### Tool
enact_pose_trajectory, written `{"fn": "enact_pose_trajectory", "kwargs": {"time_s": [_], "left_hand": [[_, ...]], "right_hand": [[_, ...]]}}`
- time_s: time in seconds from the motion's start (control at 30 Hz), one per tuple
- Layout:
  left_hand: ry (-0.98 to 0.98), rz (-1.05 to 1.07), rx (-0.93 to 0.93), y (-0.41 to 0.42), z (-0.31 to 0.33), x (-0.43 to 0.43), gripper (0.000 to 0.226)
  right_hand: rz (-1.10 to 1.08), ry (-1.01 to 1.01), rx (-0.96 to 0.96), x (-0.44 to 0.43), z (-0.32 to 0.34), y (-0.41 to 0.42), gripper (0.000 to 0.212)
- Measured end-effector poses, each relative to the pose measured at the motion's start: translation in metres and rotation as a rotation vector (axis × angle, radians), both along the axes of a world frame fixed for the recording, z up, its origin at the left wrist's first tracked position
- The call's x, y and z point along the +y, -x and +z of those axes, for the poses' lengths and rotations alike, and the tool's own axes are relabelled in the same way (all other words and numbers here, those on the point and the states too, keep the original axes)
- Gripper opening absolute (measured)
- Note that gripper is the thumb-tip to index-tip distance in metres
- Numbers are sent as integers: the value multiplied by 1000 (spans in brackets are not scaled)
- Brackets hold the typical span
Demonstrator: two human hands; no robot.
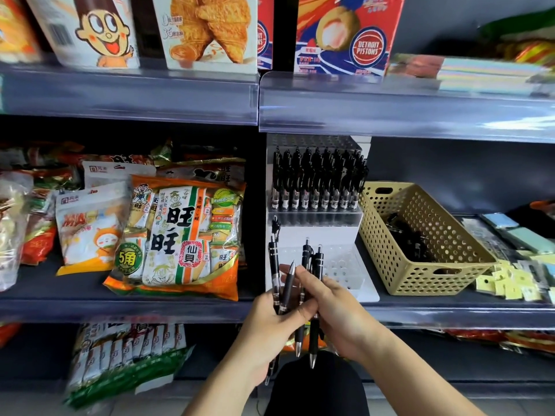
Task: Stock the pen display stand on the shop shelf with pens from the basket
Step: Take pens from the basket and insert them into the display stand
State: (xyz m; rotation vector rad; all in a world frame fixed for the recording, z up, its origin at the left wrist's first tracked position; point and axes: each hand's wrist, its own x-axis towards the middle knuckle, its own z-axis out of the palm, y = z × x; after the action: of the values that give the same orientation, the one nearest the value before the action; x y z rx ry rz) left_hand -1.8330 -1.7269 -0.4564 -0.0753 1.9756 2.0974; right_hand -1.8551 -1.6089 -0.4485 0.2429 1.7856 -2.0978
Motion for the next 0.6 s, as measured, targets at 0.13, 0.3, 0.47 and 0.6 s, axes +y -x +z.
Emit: {"fn": "enact_pose_trajectory", "kwargs": {"time_s": [0.13,0.3,0.47,0.6], "left_hand": [[15,4,-25,-2,5,0,23],[-66,27,-98,-4,3,-4,9],[-49,-5,-88,-5,3,-7,23],[207,88,24,-2,1,-10,39]], "right_hand": [[46,31,19,1,1,-1,39],[15,-88,82,3,3,-1,38],[19,-164,115,5,6,0,35],[-107,-261,201,5,8,3,30]]}}
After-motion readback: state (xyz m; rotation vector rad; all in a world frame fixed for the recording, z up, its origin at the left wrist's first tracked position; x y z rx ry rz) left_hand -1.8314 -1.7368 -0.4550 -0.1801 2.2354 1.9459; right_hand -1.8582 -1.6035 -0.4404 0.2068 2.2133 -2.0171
